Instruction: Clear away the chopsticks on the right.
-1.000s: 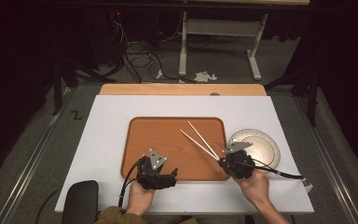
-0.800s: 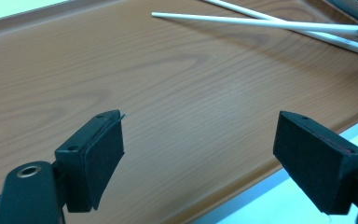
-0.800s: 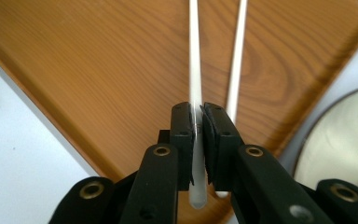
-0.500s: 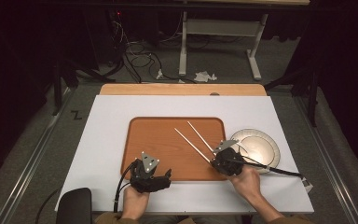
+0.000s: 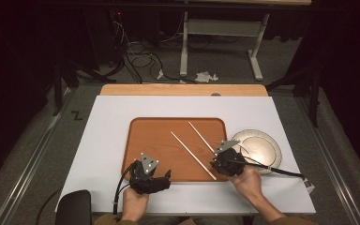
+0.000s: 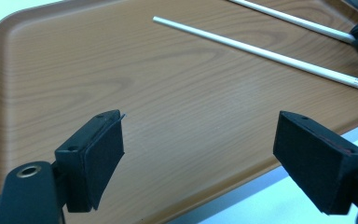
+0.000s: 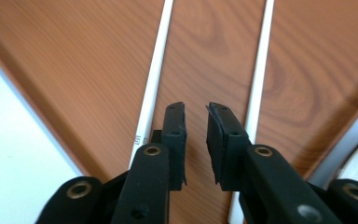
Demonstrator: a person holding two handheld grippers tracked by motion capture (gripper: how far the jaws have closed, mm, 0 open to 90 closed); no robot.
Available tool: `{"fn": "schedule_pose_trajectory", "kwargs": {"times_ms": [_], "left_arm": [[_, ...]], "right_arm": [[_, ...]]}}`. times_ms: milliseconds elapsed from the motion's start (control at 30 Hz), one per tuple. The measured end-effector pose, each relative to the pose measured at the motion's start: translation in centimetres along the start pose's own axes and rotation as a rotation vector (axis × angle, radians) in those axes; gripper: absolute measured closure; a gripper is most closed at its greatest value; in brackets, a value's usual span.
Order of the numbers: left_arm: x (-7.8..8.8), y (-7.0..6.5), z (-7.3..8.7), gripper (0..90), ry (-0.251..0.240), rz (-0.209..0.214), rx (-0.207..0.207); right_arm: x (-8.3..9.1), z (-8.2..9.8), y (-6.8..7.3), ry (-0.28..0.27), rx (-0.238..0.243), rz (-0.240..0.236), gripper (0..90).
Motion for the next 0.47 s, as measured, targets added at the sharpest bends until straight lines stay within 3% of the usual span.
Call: {"fn": "schedule_pose_trajectory", "kwargs": {"times_ms": [67,233,467], "left_arm": [[0.0,0.0,0.0,16.4,0.003,0.001,-0.001],[0.1,0.0,0.0,16.4,-0.003,-0.001,0.001],[0.3,0.2,-0.1,16.4,-0.016,-0.008,0.010]], "right_arm": [[0.8,0.0,-0.1,-0.028,0.007,-0.021,74.4],[2.8,0.7,-0.5,-0.091,0.045,-0.010,68.2],[4.3,1.9,-1.4,-0.119,0.014,-0.020,65.1]]}}
Point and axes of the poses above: each handheld gripper's, and its own axes: x roughly backward along the jaws, z roughly out of its underside, y roughly to its left, the point moved 2 cm from there along -x, roughly forward along the jaws, and after that the axes turned 15 degrees about -x, right-handed, at the moved point
